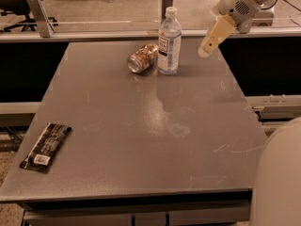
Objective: Move blue plastic bottle near orange can
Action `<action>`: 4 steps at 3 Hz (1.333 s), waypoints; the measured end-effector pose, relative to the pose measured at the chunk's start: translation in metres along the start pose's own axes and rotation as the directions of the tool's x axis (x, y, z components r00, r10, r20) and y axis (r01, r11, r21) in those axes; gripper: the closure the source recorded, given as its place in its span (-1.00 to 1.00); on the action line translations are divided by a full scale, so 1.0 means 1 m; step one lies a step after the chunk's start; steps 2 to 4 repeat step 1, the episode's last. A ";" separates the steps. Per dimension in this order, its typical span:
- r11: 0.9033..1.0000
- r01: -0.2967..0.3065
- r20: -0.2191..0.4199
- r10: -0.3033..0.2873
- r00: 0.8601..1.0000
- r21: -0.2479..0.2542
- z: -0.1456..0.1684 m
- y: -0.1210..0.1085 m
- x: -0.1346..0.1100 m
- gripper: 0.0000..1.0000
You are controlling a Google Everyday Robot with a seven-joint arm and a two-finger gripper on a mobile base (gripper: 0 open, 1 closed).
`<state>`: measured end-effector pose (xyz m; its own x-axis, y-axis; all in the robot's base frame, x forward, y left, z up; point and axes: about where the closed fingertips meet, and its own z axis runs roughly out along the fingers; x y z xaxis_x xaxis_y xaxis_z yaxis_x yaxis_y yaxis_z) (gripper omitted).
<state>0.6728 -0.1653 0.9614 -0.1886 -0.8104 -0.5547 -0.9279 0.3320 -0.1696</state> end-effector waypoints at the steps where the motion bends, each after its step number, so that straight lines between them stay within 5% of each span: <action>1: 1.000 -0.002 0.002 0.002 1.000 0.002 0.003 -0.002 0.000 -1.00; 4: 1.000 -0.002 0.002 0.002 1.000 0.002 0.003 -0.002 0.000 -1.00</action>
Offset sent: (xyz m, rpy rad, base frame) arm 0.0000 0.0000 0.0000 0.0000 0.0000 0.0000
